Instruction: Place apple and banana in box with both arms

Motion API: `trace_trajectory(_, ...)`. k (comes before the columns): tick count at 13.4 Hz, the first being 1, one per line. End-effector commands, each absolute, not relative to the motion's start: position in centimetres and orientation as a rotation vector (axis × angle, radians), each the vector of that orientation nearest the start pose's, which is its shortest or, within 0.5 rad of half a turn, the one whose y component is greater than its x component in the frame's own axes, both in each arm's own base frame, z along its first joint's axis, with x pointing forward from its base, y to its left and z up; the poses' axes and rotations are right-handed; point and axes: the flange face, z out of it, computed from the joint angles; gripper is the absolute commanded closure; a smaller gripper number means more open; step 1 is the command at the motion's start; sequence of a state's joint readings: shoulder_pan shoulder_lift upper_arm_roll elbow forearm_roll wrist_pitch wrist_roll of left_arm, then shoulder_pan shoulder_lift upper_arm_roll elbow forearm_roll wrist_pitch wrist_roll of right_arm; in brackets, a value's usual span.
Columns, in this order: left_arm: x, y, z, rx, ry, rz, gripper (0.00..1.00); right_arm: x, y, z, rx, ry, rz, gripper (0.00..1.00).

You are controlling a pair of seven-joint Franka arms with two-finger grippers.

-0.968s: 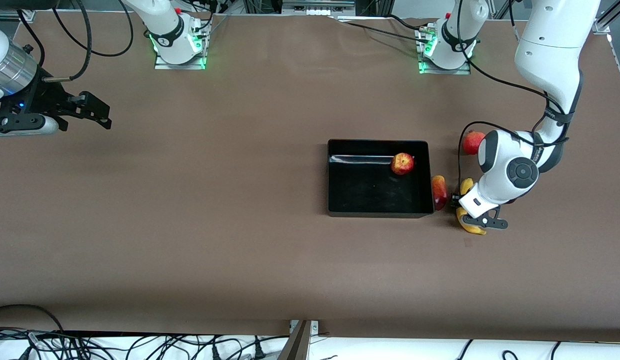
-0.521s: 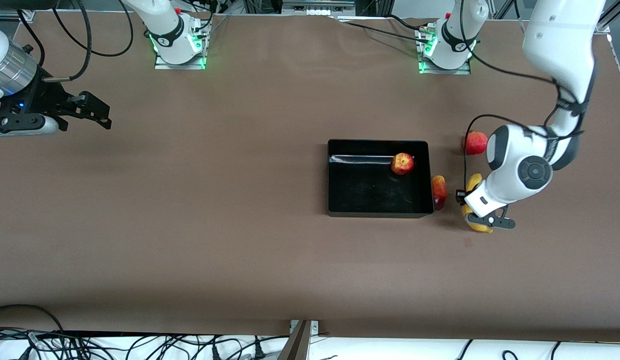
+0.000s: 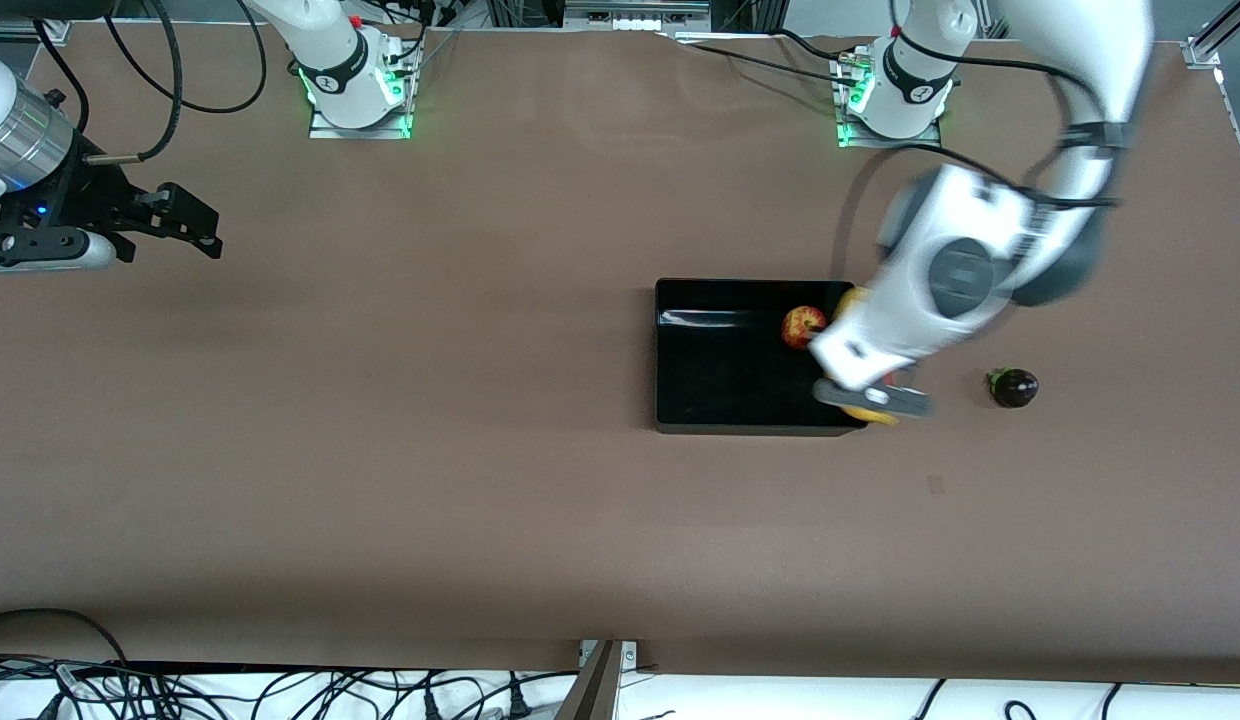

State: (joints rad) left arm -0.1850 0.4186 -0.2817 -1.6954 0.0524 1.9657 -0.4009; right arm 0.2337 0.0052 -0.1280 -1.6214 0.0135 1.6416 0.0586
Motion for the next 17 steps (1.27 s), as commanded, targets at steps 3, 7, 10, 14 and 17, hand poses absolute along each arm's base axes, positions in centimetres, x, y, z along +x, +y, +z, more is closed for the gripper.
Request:
trace_trajectory(3, 57.3, -34.7, 28.5, -3.213, 0.025, 0.178, 1.0, 55.9, 5.8, 60.8, -3.127, -0.078, -0.035, 0.0)
trace_trajectory(7, 56.2, -36.5, 23.5, -3.237, 0.056, 0.178, 1.0, 55.9, 5.8, 60.8, -3.127, -0.078, -0.035, 0.0)
trace_trajectory(10, 55.4, -36.0, 21.6, -3.228, 0.05, 0.213, 0.7, 55.9, 5.8, 60.8, -3.127, -0.078, -0.035, 0.0)
trace_trajectory(14, 57.7, -33.0, 25.5, -3.229, -0.025, 0.154, 0.0, 55.9, 5.8, 60.8, -3.127, -0.078, -0.035, 0.0)
trace_trajectory(17, 61.1, -27.9, 34.9, -3.186, -0.116, 0.15, 0.0, 55.9, 5.8, 60.8, -3.127, -0.078, -0.035, 0.0)
